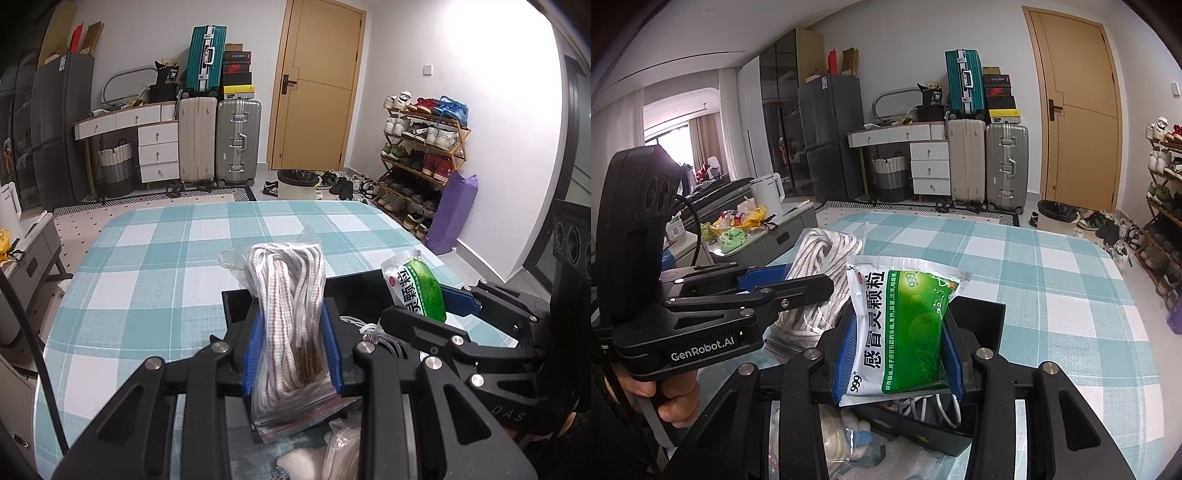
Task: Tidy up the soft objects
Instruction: 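Carry the green packet and bagged rope into the black box and release both, then grasp the white foam piece with the right gripper while the left approaches the cream rope bag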
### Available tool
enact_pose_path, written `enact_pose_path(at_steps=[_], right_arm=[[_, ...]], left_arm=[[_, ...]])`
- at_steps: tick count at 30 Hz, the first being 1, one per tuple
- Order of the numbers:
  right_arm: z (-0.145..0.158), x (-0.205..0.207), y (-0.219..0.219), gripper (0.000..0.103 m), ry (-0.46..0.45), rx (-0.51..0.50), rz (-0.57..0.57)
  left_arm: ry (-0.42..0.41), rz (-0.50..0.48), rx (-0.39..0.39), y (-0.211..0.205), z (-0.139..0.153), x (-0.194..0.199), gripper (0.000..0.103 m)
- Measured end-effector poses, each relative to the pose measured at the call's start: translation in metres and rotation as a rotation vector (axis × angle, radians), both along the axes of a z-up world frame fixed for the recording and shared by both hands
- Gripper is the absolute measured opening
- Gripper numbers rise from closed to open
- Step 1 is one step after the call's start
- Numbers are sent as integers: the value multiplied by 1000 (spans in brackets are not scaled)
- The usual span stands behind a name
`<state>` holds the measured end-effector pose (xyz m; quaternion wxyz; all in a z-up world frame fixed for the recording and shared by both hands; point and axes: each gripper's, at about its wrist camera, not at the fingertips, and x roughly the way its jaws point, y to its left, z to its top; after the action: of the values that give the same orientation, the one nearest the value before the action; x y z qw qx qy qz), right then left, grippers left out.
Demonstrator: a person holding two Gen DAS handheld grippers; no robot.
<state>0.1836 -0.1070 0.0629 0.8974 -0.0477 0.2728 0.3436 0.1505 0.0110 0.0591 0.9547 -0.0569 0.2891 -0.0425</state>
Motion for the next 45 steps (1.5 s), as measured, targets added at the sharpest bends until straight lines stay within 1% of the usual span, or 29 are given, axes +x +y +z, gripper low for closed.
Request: enact_pose_path(at_steps=[9, 12, 14, 18, 19, 20, 21, 22, 23, 24, 25, 26, 27, 28, 29, 31, 36, 41, 45], right_arm=[[-5, 17, 5, 43, 17, -27, -16], [-9, 23, 5, 49, 29, -36, -24], [-11, 26, 5, 50, 47, -47, -18], [-9, 26, -1, 63, 32, -46, -23], [-9, 25, -4, 68, 30, -45, -26], [-7, 23, -7, 71, 24, -42, -30], [-5, 22, -10, 78, 19, -38, -36], [-4, 20, -13, 87, 17, -35, -41], [-3, 18, -17, 90, 17, -30, -49], [-1, 17, -21, 94, 14, -23, -55], [0, 14, -25, 98, 12, -18, -60], [1, 12, -28, 100, 16, -18, -65], [1, 11, -32, 101, 23, -22, -69], [2, 8, -34, 102, 27, -23, -71], [2, 6, -37, 102, 33, -28, -75], [1, 2, -43, 102, 44, -34, -76], [-4, -13, -56, 102, 73, -40, -81], [-11, -27, -63, 102, 88, -56, -80], [-21, -38, -63, 102, 101, -90, -72]], left_arm=[[24, -5, 4, -2, -7, 15, 28], [34, -12, 9, -4, -11, 18, 28], [44, -15, 13, -6, -14, 20, 29], [62, -11, 23, -6, -17, 20, 32], [67, -12, 27, -6, -18, 20, 34], [67, -16, 30, -7, -17, 19, 40], [64, -18, 32, -8, -17, 18, 45], [57, -17, 33, -8, -16, 15, 55], [51, -14, 36, -8, -14, 13, 58], [46, -14, 39, -9, -13, 12, 58], [46, -20, 43, -9, -11, 10, 64], [45, -19, 49, -10, -10, 7, 78], [39, -10, 53, -10, -9, 4, 85], [18, 1, 54, -9, -6, -1, 96], [-2, 9, 54, -9, -3, -7, 101], [-11, 11, 65, -9, -1, -15, 103], [-4, 25, 122, -14, -2, -33, 103], [10, 36, 113, -15, -10, -52, 103], [32, 46, 108, -17, -19, -61, 103]])
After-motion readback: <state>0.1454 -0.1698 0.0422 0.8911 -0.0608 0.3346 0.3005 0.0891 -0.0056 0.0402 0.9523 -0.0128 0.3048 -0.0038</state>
